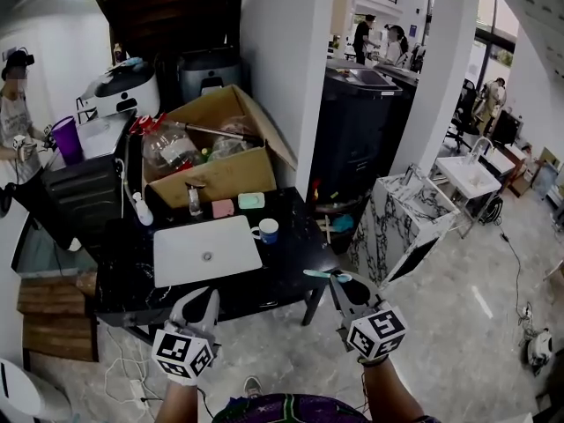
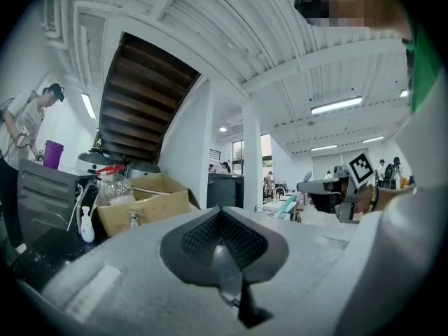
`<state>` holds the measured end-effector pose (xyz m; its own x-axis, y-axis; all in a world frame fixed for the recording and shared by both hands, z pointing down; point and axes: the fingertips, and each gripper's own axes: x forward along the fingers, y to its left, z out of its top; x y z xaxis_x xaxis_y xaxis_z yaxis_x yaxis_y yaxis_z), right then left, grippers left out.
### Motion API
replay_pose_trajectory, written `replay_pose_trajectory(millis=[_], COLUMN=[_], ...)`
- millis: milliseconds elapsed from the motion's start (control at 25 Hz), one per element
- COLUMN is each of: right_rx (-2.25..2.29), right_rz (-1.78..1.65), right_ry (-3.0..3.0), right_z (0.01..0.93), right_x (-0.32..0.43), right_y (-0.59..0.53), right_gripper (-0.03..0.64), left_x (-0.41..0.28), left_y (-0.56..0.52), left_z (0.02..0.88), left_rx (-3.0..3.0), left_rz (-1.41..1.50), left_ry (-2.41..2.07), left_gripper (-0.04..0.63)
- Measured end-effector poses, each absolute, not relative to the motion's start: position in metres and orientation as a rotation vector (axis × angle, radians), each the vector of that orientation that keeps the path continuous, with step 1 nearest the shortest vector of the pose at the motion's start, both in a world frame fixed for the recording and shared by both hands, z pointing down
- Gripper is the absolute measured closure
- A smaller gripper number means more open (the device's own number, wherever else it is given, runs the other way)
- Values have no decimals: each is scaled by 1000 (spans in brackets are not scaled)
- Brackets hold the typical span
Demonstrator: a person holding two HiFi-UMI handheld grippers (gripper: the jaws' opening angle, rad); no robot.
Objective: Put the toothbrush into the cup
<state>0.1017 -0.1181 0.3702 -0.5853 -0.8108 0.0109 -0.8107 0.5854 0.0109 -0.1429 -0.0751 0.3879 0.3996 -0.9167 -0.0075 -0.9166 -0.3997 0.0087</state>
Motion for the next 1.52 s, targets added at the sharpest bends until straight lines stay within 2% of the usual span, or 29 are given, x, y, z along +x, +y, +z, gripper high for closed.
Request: replay_pose_trajectory(millis=[760, 1200, 1520], right_rx=[1469, 1456, 1374], right_rz=[6, 15, -22], right_ry=[-2741, -2719, -2771], right_z=[373, 391, 392], right_x=[9, 0, 7], right_y=[-194, -238, -294], right_gripper=[592, 592, 592], left_x=[-235, -241, -221], left_y=[-158, -195, -236], left_z=[400, 411, 407], left_rx=[2635, 2620, 2611], left_rz=[-6, -35, -45], left_ry=[-1649, -1634, -1692], left_gripper=[578, 578, 578])
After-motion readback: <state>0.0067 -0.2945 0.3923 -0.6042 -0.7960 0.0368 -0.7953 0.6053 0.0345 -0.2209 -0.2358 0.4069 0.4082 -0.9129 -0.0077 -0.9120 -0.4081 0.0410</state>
